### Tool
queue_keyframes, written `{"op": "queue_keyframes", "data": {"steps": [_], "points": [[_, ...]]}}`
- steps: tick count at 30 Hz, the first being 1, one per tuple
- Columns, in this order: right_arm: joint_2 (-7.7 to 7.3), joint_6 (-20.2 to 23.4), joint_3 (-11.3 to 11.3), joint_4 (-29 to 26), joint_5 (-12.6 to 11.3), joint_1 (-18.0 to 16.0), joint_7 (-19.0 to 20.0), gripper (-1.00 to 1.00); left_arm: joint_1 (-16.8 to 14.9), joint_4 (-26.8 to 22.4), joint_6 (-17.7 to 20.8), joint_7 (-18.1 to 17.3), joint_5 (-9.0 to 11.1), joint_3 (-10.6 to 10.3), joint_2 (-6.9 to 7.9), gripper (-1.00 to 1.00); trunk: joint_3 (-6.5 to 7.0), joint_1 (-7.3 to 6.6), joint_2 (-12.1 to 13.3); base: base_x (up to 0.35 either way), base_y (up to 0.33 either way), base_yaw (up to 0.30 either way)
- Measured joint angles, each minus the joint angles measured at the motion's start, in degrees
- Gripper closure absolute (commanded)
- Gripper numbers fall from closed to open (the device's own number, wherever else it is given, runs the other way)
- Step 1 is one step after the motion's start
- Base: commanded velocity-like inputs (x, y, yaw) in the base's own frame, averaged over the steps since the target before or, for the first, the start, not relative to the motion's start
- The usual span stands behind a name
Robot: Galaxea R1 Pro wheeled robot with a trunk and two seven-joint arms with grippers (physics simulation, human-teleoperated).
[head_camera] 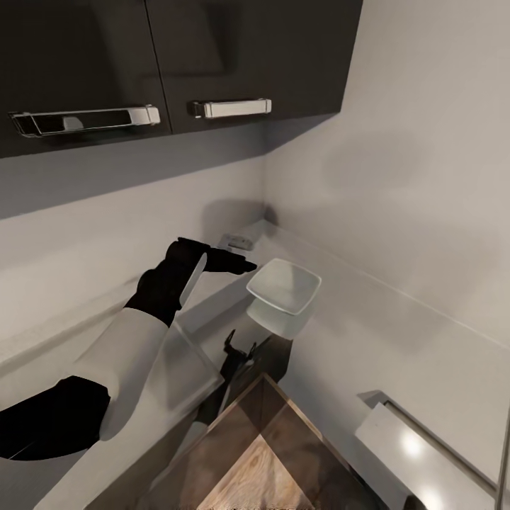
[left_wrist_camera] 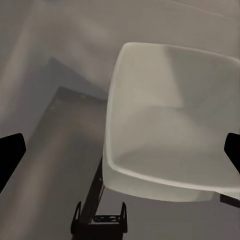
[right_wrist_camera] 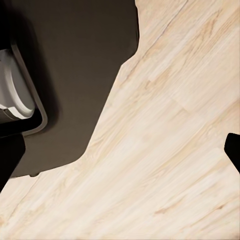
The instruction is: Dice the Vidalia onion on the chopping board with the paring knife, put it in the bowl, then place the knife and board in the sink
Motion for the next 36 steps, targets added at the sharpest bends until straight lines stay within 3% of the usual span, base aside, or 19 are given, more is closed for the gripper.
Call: {"op": "queue_keyframes", "data": {"steps": [21,36], "points": [[0.00,-0.03,0.01,0.00,0.00,0.00,0.00,-1.00,0.00,-0.16,0.00,0.00,0.00,0.00,0.00,-1.00,-1.92,-0.01,-0.01,0.008,0.000,0.000],[0.09,-0.17,0.09,0.00,0.00,0.00,0.00,-1.00,0.00,-0.07,-0.05,0.00,-0.01,0.00,0.00,-1.00,-2.07,0.00,-0.01,0.011,0.000,-0.077]]}}
